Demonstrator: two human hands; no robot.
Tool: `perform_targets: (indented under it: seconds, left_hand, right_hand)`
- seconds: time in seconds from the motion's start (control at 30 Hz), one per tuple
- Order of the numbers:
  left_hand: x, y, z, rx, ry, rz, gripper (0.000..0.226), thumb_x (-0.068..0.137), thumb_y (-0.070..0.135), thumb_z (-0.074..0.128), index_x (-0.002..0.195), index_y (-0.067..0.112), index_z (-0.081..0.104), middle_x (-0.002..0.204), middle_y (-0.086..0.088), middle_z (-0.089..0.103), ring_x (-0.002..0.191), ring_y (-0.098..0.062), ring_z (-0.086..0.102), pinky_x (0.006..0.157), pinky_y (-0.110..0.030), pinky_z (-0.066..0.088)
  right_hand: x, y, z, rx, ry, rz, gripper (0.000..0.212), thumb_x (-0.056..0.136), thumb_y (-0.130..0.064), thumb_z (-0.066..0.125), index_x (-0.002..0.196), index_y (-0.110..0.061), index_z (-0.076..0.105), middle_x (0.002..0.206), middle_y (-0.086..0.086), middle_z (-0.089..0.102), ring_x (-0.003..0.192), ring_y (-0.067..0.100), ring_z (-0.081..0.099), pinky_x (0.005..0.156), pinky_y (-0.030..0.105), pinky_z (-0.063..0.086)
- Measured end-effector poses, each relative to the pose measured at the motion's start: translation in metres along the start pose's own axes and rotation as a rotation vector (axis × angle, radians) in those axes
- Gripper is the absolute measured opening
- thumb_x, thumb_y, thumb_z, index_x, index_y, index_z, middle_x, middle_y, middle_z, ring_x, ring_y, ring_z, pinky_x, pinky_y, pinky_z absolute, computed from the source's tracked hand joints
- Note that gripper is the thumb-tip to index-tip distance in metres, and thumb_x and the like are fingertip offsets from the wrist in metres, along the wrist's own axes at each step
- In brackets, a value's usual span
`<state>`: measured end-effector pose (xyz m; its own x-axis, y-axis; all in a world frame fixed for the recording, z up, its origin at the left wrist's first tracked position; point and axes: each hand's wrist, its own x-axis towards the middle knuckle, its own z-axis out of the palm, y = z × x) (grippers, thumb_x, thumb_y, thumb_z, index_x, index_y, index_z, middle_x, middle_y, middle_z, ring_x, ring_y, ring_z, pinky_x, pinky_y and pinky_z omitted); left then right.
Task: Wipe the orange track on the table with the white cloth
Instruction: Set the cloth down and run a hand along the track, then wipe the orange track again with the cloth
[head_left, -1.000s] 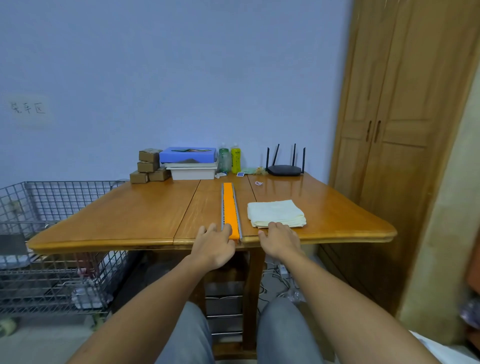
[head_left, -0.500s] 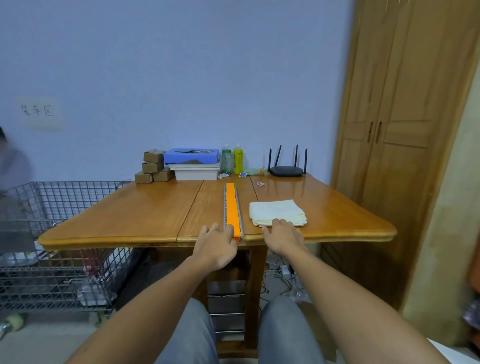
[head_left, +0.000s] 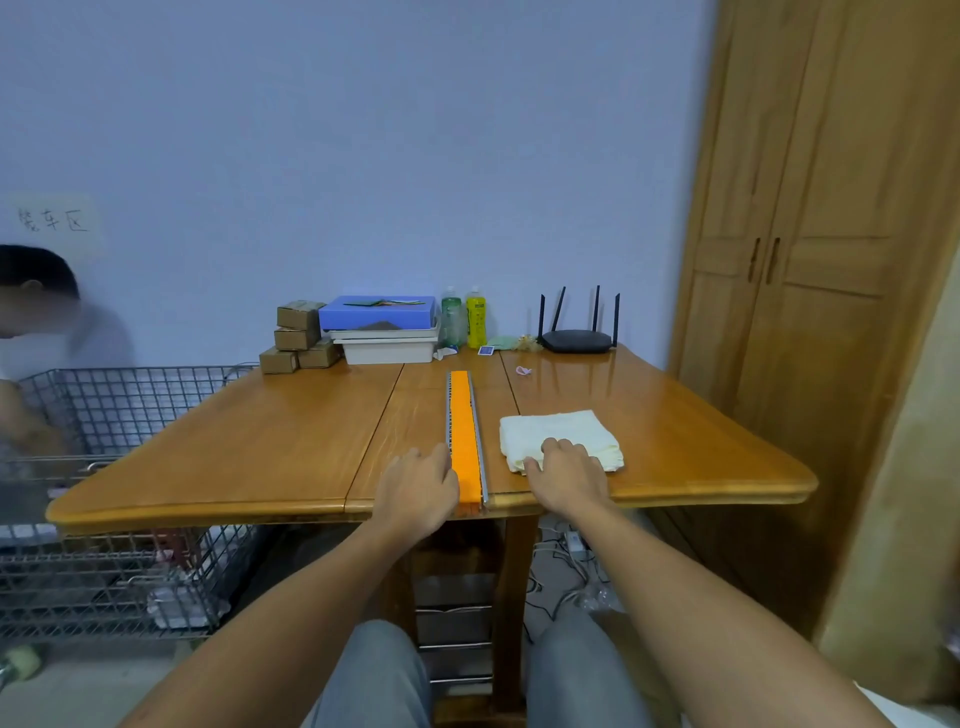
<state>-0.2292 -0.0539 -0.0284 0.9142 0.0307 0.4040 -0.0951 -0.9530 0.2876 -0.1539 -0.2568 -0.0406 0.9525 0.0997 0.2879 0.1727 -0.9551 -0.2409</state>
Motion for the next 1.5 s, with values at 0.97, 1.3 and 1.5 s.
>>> perform_targets:
  seconds: [0.97, 1.3, 1.5]
  left_hand:
    - [0.173, -0.087, 0.084, -0.223, -0.064, -0.273, 0.009, 0.103, 0.024, 0.052, 0.102, 0.021, 0.061, 0.09, 0.001, 0.062, 0.078, -0.01, 0.06, 0.064, -0.022, 0.045]
    - [0.256, -0.105, 0.121, -0.217, -0.033, -0.281, 0.009, 0.103, 0.026, 0.051, 0.1, 0.023, 0.059, 0.091, 0.004, 0.061, 0.081, -0.011, 0.059, 0.074, -0.033, 0.056]
    - [0.311, -0.124, 0.14, -0.319, -0.041, -0.336, 0.017, 0.106, 0.029, 0.047, 0.121, 0.027, 0.054, 0.091, 0.002, 0.064, 0.076, -0.014, 0.062, 0.061, -0.029, 0.049]
  right_hand:
    - [0.166, 0.014, 0.063, -0.181, -0.054, -0.03, 0.054, 0.102, -0.055, 0.028, 0.145, -0.029, 0.047, 0.134, 0.001, 0.058, 0.122, 0.023, 0.05, 0.098, 0.042, 0.038]
    - [0.222, 0.029, 0.071, -0.105, 0.011, -0.109, 0.033, 0.103, -0.047, 0.038, 0.111, -0.022, 0.057, 0.092, 0.004, 0.07, 0.082, 0.03, 0.066, 0.061, 0.034, 0.039]
    - [0.278, 0.026, 0.074, 0.008, 0.11, -0.131, 0.034, 0.101, -0.046, 0.046, 0.113, -0.02, 0.063, 0.092, 0.005, 0.071, 0.079, 0.029, 0.064, 0.059, 0.034, 0.036]
